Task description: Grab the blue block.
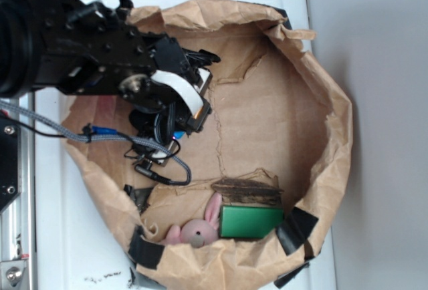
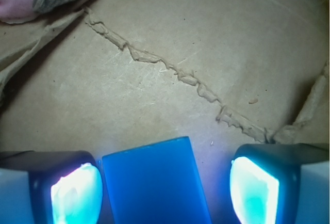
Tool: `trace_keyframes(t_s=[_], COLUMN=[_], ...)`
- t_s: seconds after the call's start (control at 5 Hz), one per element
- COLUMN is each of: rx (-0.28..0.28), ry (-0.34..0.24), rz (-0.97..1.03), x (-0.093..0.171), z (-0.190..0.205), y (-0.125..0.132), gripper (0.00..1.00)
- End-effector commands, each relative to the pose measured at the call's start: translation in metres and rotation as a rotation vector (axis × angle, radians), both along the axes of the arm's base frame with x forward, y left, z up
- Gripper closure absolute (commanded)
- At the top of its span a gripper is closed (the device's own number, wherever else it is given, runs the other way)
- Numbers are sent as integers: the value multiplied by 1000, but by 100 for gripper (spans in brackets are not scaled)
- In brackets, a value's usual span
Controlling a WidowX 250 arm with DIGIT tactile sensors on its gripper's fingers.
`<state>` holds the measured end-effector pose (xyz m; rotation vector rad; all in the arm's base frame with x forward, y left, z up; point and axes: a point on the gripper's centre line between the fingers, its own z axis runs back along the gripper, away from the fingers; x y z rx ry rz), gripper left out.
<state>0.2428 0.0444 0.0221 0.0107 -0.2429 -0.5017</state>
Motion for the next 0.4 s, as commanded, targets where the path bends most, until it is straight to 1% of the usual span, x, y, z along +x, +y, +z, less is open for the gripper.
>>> trace_keyframes(t_s=[0.0,0.2], rx=[23,4], ry=[-71,-82], rz=[7,7], x=[10,9], z=[5,9], y=[-2,0], gripper=[100,100])
